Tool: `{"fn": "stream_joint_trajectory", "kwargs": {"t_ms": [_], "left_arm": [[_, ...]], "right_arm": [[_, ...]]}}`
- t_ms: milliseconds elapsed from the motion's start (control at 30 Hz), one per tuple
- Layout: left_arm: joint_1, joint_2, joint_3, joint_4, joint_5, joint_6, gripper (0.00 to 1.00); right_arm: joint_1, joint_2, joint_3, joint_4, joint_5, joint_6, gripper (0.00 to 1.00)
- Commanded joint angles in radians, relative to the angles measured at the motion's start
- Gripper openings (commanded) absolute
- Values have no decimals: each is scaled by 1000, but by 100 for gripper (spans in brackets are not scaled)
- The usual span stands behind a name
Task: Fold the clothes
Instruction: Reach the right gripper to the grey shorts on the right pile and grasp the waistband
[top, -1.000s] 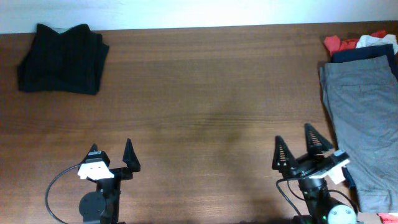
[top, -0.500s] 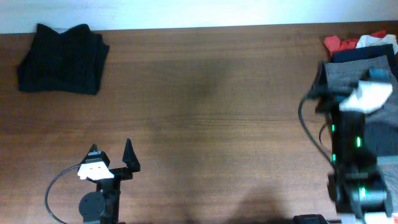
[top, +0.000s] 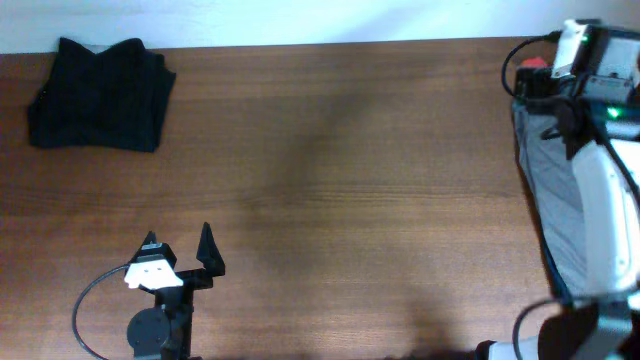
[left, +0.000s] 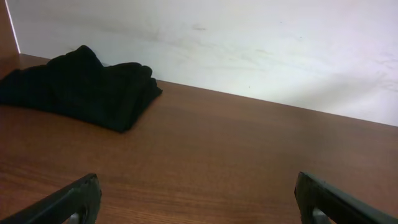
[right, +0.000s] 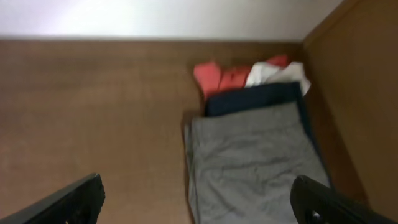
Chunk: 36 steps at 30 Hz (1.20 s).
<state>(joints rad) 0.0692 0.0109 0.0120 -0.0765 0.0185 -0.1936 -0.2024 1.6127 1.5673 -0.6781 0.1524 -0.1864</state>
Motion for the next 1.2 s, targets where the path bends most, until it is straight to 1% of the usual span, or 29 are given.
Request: {"fn": "stream_joint_trajectory", "kwargs": {"t_ms": [0,100,300,467,567,733,800,1133,1167], "left_arm": [[-4,-5,-3,-6,0,16,99],[-4,-5,-3,-6,0,16,99],[-4,-5,-3,-6,0,16,99],[-4,-5,-3,-6,0,16,99],[-4,-5,-3,-6,0,16,99],[-4,-5,-3,-6,0,16,99],[-4,-5,-3,-6,0,16,99],[-4,-5,-3,-6,0,16,99],[-4,-5,-3,-6,0,16,99]], "right_arm": [[-2,19,34,24,-8,-20,99],[-8,105,34,67,71,-19,99],[-7,278,34,69,222,-19,99],[-8,410,34,96,227,-19,99],[-8,458,34,129,226,-19,99],[-14,531,34,246,232,-20,99],[-22,555,34,274,264,-19,99],[-48,635,34,294,272,-19,100],[-48,641,34,294,280,-19,97]]}}
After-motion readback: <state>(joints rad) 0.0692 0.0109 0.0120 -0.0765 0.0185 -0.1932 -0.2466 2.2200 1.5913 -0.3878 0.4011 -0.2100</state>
